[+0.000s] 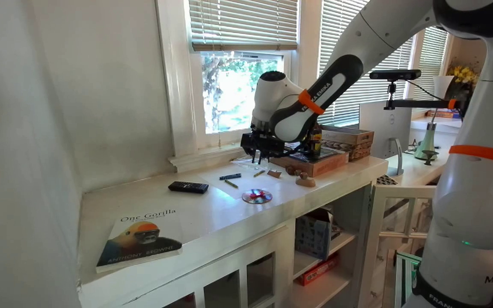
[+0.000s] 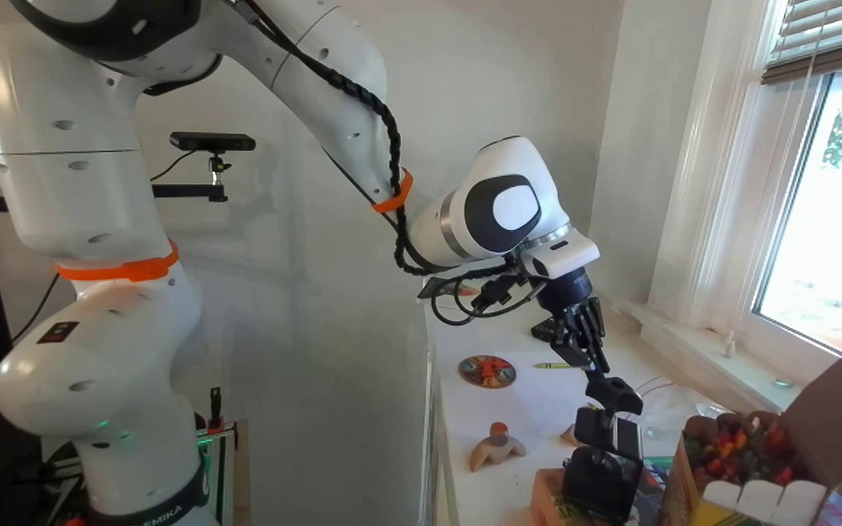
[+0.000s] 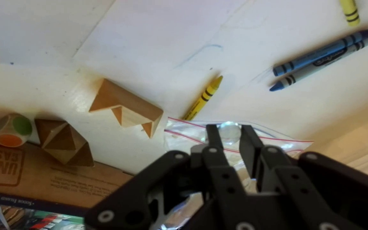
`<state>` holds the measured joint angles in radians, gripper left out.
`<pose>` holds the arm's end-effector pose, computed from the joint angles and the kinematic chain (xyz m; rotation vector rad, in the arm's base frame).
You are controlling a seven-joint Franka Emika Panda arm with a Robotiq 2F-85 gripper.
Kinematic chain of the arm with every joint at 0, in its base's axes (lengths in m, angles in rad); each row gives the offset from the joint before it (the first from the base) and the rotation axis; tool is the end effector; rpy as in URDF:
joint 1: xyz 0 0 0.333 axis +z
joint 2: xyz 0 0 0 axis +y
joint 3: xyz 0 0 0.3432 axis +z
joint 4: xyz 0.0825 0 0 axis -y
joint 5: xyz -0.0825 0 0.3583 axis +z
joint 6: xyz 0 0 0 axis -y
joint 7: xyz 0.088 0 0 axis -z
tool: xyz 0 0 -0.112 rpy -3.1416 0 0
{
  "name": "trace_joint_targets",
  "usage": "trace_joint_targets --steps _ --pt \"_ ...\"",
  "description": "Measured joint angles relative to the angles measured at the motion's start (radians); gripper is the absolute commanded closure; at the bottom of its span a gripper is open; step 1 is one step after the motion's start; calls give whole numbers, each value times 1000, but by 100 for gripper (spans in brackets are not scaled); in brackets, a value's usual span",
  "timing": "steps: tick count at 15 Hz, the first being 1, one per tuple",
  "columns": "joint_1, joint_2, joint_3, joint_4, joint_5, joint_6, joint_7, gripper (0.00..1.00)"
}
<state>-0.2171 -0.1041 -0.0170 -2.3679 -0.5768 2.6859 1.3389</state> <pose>0.4880 -0.0999 0.4477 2.5082 -1.5468 0.8041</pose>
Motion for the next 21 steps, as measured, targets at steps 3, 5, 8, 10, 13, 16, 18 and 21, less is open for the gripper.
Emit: trace_joint_targets --steps 3,5,8,10,13,16,18,21 --pt "4 22 0 17 -24 23 28 95" --pt "4 49 1 33 -50 45 61 95" --pt "3 92 -1 60 -74 67 99 95" --pt "3 115 -2 74 -80 74 115 95" --pt "2 143 -6 91 -82 76 135 95" --pt "1 162 -11 100 -82 78 151 95" --pt "1 172 -15 107 -82 79 159 95" --pt "0 187 -22 117 -82 81 174 95"
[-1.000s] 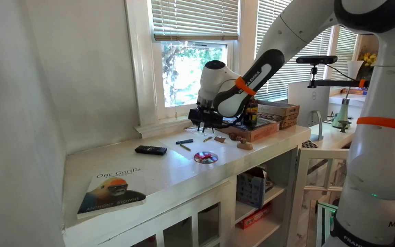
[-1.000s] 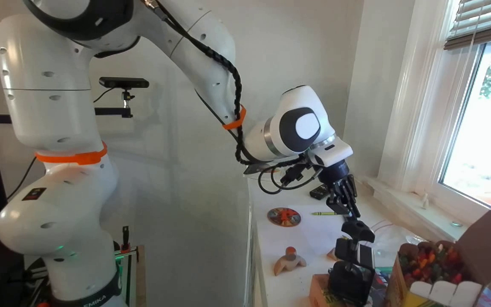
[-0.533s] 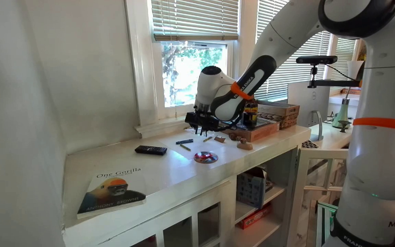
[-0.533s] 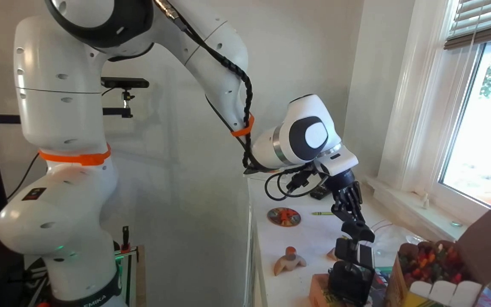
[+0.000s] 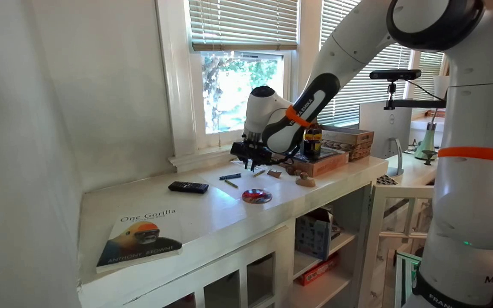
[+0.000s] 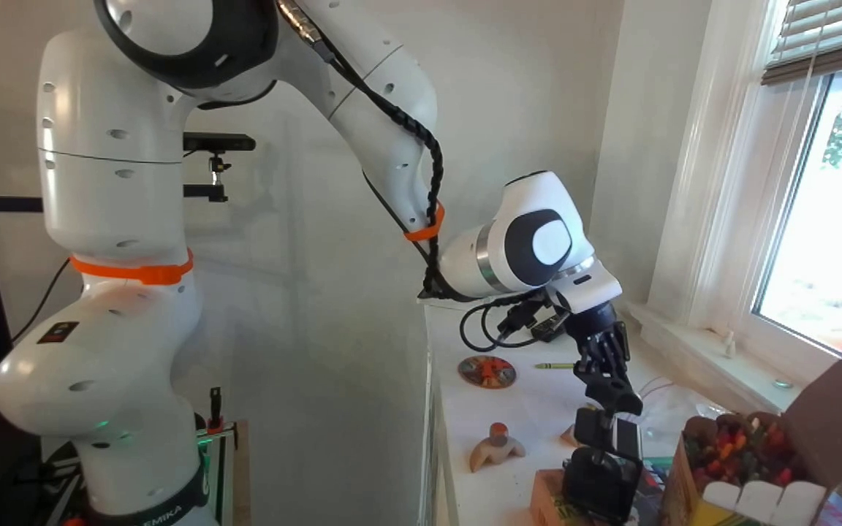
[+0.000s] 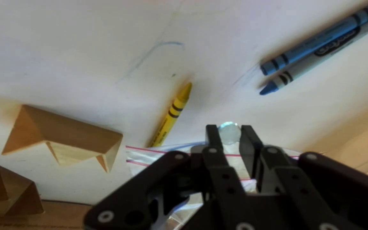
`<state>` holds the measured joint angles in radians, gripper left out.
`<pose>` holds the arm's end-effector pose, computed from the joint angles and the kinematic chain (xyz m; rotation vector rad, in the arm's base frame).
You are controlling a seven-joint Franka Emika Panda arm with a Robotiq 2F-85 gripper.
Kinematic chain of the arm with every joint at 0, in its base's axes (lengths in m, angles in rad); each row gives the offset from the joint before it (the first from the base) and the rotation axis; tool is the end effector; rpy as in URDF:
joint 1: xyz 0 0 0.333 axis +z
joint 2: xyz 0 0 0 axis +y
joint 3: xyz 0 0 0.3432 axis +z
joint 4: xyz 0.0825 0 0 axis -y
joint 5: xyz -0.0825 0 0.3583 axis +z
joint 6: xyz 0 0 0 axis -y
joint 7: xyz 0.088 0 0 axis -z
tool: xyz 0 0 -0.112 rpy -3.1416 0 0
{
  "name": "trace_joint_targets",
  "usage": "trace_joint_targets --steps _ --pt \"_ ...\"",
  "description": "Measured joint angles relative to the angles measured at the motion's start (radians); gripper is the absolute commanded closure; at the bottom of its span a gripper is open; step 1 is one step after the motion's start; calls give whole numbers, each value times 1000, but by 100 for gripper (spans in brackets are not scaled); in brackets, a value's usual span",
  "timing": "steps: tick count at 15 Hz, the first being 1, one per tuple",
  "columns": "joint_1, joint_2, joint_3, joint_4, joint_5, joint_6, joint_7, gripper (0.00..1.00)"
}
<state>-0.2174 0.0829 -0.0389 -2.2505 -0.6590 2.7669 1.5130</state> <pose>0.5362 -0.1143 0.4094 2.4493 -1.6803 0.8373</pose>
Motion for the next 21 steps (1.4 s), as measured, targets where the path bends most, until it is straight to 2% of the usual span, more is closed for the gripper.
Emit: trace_joint_targets --steps 9,17,21 --pt "-2 19 -53 42 -81 23 89 95" --pt "-3 43 -58 50 -80 30 96 95" --pt "-3 49 -73 61 -123 30 134 95"
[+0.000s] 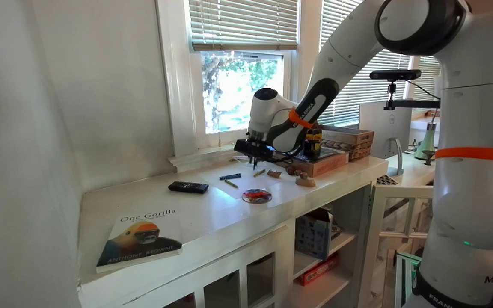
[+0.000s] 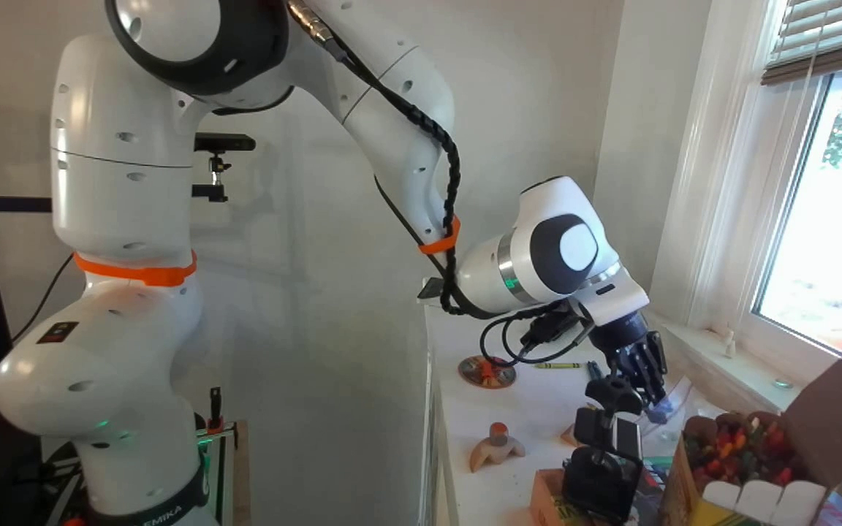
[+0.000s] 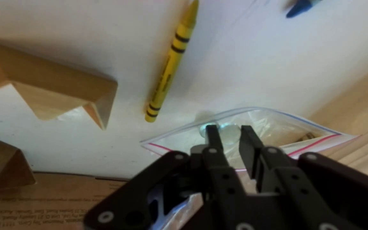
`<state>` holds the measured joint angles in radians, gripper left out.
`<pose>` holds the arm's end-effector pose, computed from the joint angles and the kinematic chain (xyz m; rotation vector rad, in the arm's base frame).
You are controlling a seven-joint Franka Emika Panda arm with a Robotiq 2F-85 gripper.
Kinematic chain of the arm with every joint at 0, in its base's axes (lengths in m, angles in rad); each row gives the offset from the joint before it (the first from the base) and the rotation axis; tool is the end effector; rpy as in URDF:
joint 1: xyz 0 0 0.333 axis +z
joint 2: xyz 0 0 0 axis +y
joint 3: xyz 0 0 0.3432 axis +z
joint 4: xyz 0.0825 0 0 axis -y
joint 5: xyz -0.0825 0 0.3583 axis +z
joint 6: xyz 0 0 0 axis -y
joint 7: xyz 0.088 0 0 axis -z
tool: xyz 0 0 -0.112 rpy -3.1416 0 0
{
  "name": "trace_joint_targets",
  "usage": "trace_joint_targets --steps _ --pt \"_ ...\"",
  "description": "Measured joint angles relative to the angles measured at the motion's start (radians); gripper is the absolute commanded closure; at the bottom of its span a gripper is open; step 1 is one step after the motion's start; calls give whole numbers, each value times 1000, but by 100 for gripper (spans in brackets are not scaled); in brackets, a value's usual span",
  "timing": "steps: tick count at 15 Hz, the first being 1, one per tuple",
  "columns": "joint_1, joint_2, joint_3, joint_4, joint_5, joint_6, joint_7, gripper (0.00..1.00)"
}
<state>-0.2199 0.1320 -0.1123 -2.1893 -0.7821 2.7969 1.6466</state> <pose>0.5457 -0.1530 0.4095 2.3298 -1.7578 0.9290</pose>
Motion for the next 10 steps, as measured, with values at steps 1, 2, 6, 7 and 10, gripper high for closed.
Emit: trace_joint_targets --steps 1,2,6,7,10 --pt "0 2 -4 6 -3 -1 2 95" --pt "-2 5 -6 10 0 -1 1 95" --pt "-8 29 21 9 186 -1 -104 95" --pt "1 34 17 11 231 -1 -134 95" --pt "2 40 17 22 258 -1 -147 95"
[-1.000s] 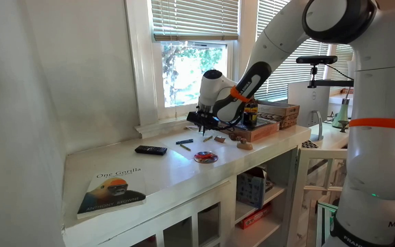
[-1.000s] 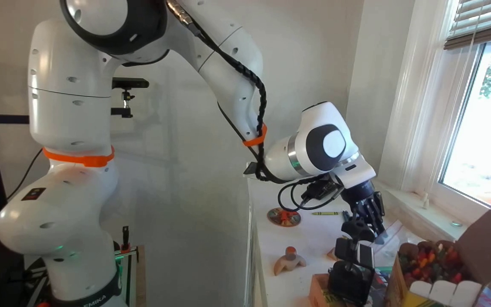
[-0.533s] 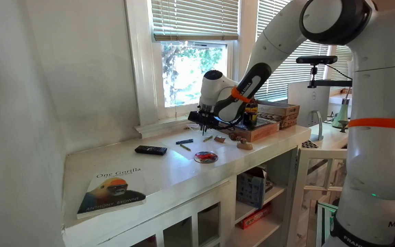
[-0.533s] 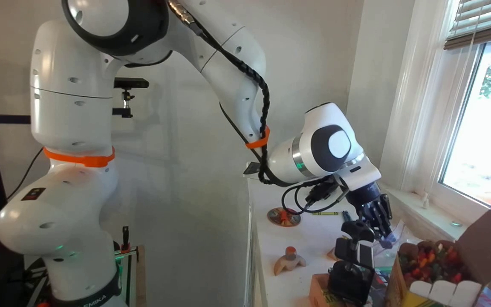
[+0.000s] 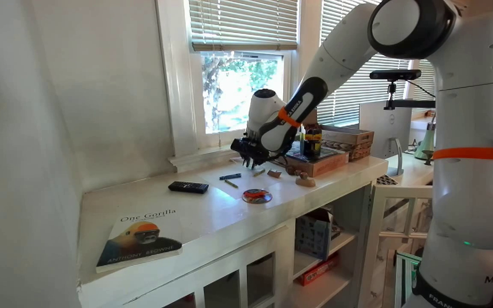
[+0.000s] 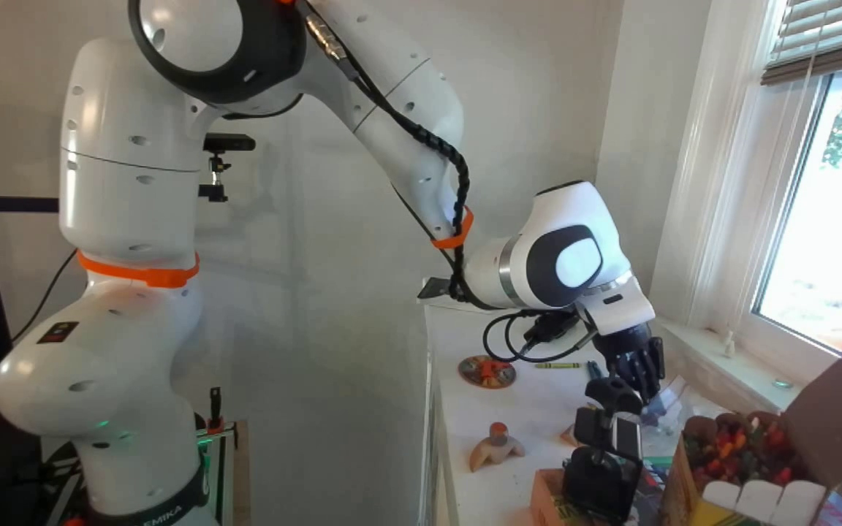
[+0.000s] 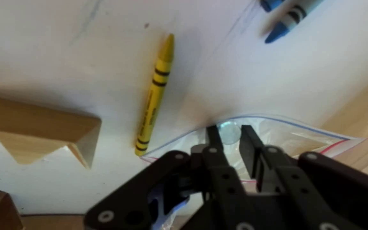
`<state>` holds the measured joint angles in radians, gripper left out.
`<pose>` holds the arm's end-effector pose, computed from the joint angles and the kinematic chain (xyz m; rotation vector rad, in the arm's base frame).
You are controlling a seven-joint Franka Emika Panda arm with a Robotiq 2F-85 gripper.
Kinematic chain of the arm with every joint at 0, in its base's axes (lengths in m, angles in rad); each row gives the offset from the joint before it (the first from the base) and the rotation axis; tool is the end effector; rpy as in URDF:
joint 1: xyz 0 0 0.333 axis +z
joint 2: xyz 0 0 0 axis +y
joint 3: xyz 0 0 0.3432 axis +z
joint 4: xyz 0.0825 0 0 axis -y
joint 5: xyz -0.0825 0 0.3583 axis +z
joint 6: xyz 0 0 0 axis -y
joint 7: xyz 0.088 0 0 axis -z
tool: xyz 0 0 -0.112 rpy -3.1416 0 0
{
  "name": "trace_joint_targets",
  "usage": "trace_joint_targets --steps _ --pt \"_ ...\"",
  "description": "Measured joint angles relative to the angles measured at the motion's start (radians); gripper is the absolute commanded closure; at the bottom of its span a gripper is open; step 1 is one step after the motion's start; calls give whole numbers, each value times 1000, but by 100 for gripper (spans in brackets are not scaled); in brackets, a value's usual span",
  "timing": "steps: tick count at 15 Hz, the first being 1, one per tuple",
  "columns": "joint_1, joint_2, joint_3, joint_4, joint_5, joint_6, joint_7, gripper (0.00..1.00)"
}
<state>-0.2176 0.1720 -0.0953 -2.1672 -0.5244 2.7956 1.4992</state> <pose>0.5584 -0.1551 0.4013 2.3620 -1.8944 0.8254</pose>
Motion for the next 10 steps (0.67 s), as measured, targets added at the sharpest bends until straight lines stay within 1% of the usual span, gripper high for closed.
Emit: trace_joint_targets --steps 1,3,8,10 --pt "0 4 -3 7 -5 0 2 95" --pt "1 12 -20 29 -59 0 20 95" --pt "12 44 -91 102 -297 -12 124 95" --pt "19 60 -111 129 -370 -15 160 95"
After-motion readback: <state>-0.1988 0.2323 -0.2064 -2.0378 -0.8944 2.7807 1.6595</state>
